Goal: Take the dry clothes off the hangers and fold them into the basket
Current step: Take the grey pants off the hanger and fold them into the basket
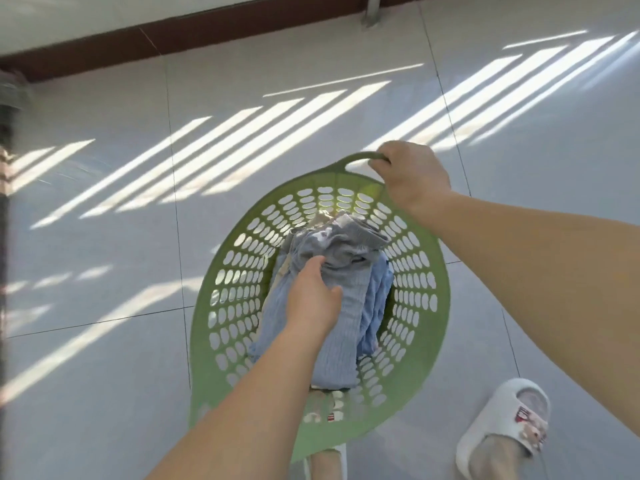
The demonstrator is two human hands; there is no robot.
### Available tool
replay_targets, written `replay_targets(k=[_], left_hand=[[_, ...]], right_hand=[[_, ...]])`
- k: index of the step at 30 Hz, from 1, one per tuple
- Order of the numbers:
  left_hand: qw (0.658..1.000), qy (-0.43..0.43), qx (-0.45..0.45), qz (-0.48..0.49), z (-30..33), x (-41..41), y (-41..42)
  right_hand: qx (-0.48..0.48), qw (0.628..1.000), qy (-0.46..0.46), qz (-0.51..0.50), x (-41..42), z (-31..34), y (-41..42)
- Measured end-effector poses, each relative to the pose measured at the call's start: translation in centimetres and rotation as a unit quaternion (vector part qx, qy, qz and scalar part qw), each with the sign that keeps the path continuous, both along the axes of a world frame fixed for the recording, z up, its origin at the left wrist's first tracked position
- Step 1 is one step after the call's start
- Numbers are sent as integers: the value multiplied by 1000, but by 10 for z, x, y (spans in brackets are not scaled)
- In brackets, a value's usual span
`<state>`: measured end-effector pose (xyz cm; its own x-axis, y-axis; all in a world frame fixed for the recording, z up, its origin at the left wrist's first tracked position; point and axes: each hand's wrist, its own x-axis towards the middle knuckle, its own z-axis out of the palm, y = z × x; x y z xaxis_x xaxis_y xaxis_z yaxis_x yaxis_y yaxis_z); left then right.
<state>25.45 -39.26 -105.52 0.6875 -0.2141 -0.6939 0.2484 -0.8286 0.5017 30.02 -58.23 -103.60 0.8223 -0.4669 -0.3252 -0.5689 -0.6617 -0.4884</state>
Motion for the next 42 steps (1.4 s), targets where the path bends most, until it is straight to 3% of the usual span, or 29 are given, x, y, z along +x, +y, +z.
replay_targets(k=[5, 16, 24, 27, 34, 37, 42], left_hand=[[999, 12, 18, -32, 6, -33, -60], [985, -4, 33, -171, 18, -119, -260], [968, -10, 9, -251, 24, -162, -399], [960, -18, 10, -281, 27, -168, -438], [949, -50, 7, -312, 35, -168, -499], [941, -59, 0, -333, 40, -171, -518], [933, -47, 6, -358, 48, -182, -544]], right_hand=[[63, 987, -7, -150, -71, -2, -75], [127, 905, -58, -402, -206, -10, -252], [145, 787, -116, -588, -280, -14, -374], [165, 726, -148, -650, -303, -16, -409], [194, 625, -177, -735, -344, -15, -455], [181, 643, -150, -729, -359, -14, -467], [116, 767, -20, -630, -372, 6, -470]])
